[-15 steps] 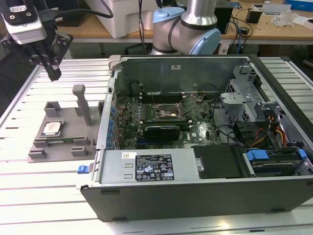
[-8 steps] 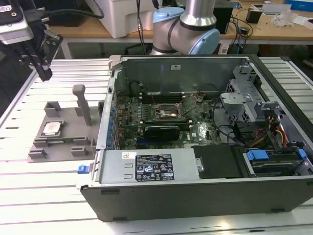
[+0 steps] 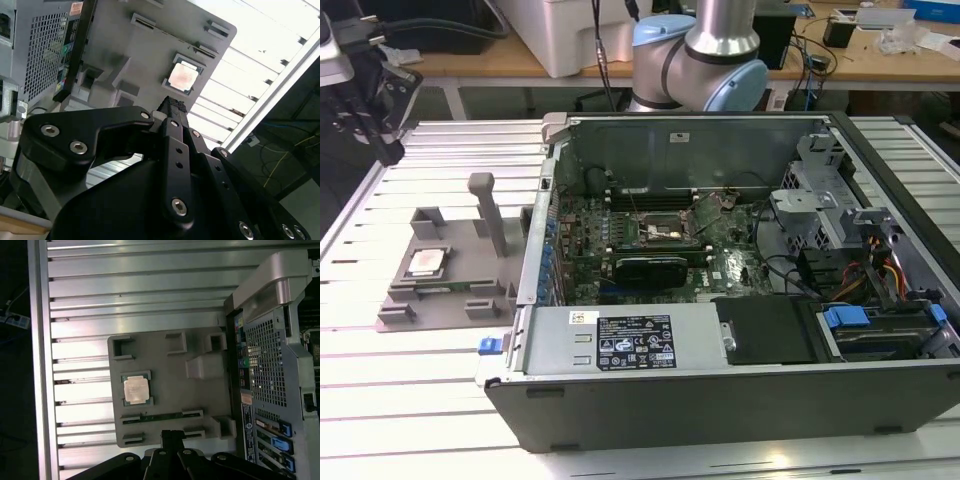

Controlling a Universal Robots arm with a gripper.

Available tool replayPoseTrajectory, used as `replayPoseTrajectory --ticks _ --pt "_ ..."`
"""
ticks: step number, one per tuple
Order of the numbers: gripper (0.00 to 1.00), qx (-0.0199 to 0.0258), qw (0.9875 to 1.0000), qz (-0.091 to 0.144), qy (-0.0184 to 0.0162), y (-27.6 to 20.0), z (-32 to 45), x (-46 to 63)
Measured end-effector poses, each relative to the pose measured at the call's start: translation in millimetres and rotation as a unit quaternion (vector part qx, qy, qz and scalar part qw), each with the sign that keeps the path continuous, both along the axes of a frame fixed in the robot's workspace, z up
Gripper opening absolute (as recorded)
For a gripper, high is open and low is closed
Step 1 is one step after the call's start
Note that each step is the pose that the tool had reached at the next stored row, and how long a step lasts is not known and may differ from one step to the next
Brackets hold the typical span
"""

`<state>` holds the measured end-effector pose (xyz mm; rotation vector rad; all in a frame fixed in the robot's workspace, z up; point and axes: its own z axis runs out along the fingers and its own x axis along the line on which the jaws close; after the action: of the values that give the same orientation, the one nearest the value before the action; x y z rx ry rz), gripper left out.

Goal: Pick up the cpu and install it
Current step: 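Reach for the cpu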

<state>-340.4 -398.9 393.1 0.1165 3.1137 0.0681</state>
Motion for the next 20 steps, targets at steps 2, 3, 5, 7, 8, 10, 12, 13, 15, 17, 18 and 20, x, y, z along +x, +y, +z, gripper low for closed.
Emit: replayPoseTrajectory --ticks 2,3,5,7,8,10,12,13,15,17,18,20 --pt "0.11 0.0 1.0 0.0 0.0 0.0 0.0 -3.1" --pt "0.11 0.0 1.0 0.0 0.0 0.0 0.0 -4.7" --pt "0.11 0.0 1.0 0.0 0.0 0.0 -0.1 -7.2" --pt "0.11 0.0 1.0 0.0 0.0 0.0 -0.1 -10.0" --pt "0.11 0.0 1.0 0.0 0.0 0.0 -0.2 -11.3" --pt "0.11 0.0 1.0 0.0 0.0 0.0 -0.1 -14.1" --pt "0.11 0.0 1.0 0.0 0.0 0.0 -0.1 -16.9" --pt "0.11 0.0 1.0 0.0 0.0 0.1 -0.2 -17.6" --pt "0.11 0.0 1.0 0.0 0.0 0.0 -0.2 -19.0" --pt "0.11 0.0 1.0 0.0 0.0 0.1 -0.2 -19.2" --pt "0.11 0.0 1.0 0.0 0.0 0.1 -0.2 -19.2" --pt "0.11 0.0 1.0 0.0 0.0 0.1 -0.2 -19.3"
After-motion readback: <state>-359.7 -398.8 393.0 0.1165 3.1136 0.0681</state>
